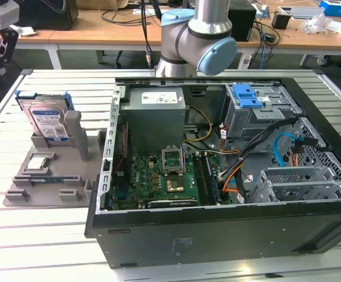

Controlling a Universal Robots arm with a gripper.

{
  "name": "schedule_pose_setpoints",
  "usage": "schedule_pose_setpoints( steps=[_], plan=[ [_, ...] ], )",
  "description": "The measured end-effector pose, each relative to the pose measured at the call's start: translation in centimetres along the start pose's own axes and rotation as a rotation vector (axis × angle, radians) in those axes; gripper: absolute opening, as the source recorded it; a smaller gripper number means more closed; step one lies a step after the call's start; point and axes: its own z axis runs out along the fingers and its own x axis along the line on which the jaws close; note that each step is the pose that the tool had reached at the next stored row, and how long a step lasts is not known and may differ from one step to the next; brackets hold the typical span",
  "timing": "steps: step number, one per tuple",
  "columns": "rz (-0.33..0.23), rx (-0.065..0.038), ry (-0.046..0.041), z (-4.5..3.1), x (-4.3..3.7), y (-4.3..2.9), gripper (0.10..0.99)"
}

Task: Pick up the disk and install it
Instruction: 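Pick up the disk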

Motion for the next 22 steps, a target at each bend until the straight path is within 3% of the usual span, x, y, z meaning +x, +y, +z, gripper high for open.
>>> schedule_pose_setpoints(
  steps=[5, 10, 22],
  plan=[
    [-0.050, 0.000, 0.0016, 0.00, 0.00, 0.00, 0.106],
    [-0.145, 0.000, 0.0060, 0.00, 0.00, 0.00, 0.106],
    [-0.280, -0.003, 0.0077, 0.00, 0.00, 0.00, 0.106]
  ],
)
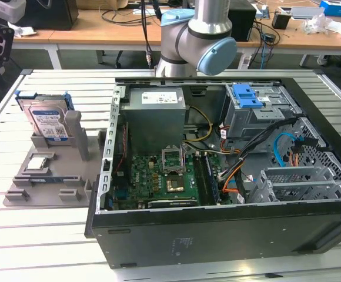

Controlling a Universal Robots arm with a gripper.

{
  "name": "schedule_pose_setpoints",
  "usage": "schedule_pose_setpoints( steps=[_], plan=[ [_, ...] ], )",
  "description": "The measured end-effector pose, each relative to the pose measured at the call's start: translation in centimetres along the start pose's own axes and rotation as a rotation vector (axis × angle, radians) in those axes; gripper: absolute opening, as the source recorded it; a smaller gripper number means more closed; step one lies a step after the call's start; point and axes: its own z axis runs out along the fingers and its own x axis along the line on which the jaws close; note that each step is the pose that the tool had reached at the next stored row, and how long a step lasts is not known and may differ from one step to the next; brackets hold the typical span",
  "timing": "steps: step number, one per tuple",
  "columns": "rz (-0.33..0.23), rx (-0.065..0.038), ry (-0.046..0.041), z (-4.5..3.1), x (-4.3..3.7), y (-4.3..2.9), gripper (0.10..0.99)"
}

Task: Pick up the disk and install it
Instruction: 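Pick up the disk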

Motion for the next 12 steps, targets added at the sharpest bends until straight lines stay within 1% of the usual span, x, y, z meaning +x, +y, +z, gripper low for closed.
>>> schedule_pose_setpoints(
  steps=[12],
  plan=[
    [-0.132, -0.003, 0.0016, 0.00, 0.00, 0.00, 0.106]
  ],
)
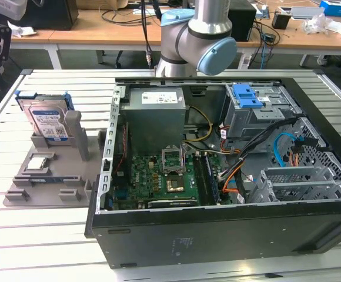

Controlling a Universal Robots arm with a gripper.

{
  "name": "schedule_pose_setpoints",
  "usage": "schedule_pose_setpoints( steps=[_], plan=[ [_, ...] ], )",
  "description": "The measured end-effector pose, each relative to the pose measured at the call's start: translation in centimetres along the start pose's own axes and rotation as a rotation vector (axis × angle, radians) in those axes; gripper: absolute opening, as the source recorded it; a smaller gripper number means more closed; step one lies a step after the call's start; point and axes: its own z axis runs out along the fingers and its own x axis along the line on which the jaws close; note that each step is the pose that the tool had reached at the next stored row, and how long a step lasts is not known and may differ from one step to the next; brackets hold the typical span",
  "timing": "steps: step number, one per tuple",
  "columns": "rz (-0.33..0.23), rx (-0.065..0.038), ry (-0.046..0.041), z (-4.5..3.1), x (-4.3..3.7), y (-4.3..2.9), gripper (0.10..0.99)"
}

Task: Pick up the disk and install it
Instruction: 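Pick up the disk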

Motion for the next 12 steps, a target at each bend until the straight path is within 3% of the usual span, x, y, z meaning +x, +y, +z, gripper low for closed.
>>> schedule_pose_setpoints(
  steps=[12],
  plan=[
    [-0.128, -0.003, 0.0015, 0.00, 0.00, 0.00, 0.106]
  ],
)
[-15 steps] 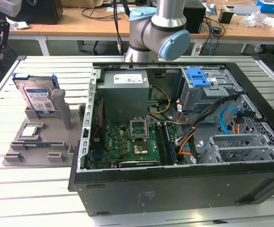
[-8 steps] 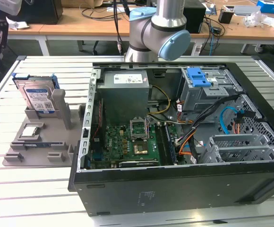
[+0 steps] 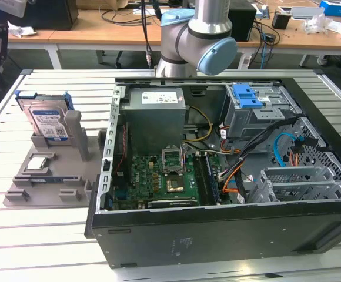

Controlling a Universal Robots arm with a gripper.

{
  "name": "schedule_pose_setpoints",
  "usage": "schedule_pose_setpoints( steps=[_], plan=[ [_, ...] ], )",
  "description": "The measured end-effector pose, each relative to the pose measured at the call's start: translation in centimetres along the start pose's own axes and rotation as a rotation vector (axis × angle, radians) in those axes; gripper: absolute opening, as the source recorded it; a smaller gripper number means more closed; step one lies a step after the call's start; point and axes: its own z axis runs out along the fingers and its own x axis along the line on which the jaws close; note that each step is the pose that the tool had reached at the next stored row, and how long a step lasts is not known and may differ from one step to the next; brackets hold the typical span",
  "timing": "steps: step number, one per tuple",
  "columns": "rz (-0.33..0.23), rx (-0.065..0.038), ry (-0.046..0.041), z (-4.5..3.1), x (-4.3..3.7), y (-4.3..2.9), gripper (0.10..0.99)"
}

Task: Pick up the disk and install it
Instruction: 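Pick up the disk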

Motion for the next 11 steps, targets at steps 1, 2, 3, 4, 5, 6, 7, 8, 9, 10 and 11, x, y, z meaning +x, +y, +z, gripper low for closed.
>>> schedule_pose_setpoints(
  steps=[1, 2, 3, 4, 5, 6, 7, 8, 9, 10, 11],
  plan=[
    [-0.026, -0.001, 0.0003, 0.00, 0.00, 0.00, 0.106],
    [-0.040, -0.001, 0.0005, 0.00, 0.00, 0.00, 0.106],
    [-0.054, -0.001, 0.0006, 0.00, 0.00, 0.00, 0.106],
    [-0.075, -0.002, 0.0009, 0.00, 0.00, 0.00, 0.106],
    [-0.089, -0.002, 0.0010, 0.00, 0.00, 0.00, 0.106],
    [-0.107, -0.002, 0.0012, 0.00, 0.00, 0.00, 0.106],
    [-0.120, -0.002, 0.0014, 0.00, 0.00, 0.00, 0.106],
    [-0.137, -0.003, 0.0016, 0.00, 0.00, 0.00, 0.106],
    [-0.147, -0.003, 0.0017, 0.00, 0.00, 0.00, 0.106],
    [-0.156, -0.003, 0.0018, 0.00, 0.00, 0.00, 0.106],
    [-0.156, -0.003, 0.0018, 0.00, 0.00, 0.00, 0.106]
  ],
)
